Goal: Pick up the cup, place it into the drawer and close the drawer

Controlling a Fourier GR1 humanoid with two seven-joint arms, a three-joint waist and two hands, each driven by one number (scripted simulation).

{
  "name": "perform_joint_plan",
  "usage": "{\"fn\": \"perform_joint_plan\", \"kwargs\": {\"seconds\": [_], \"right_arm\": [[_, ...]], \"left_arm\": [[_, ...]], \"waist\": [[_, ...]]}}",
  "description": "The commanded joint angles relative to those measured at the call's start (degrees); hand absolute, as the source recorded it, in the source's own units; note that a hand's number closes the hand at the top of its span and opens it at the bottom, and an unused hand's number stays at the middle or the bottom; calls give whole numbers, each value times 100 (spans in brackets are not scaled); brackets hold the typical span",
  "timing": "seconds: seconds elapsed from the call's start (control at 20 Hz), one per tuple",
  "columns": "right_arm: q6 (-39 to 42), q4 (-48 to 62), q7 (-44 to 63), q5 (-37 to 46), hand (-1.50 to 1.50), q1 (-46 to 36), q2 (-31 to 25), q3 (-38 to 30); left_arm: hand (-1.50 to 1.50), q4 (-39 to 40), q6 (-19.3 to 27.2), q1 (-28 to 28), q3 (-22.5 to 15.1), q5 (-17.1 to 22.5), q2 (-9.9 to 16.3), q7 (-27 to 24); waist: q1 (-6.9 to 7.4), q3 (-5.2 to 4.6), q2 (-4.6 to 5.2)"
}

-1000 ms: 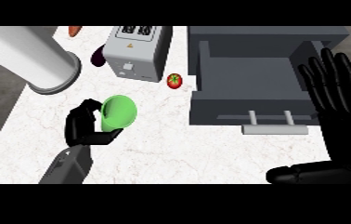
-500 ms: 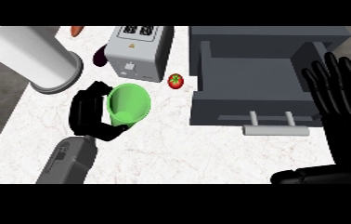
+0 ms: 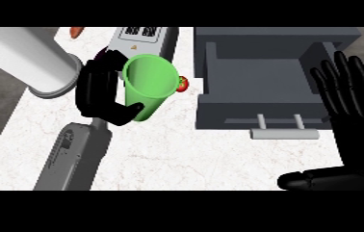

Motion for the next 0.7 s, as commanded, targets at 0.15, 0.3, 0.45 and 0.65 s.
{"fn": "perform_joint_plan", "kwargs": {"seconds": [0.15,0.3,0.45,0.65], "right_arm": [[-40,-122,282,-111,-150,-252,-97,-83],[-74,52,278,-45,-150,-321,-108,-108],[71,541,-501,306,-150,-62,46,60],[28,126,67,-187,-150,-200,-103,-234]], "left_arm": [[150,-313,803,-1138,-22,-302,-99,1260],[150,-575,917,-1236,-73,-436,-172,1468],[150,488,841,-2072,203,-529,-119,1281],[150,687,1282,-2346,-96,-786,-469,1282]], "waist": [[-29,-1,8],[-15,-2,9],[-43,-1,23],[-51,-2,16]]}}
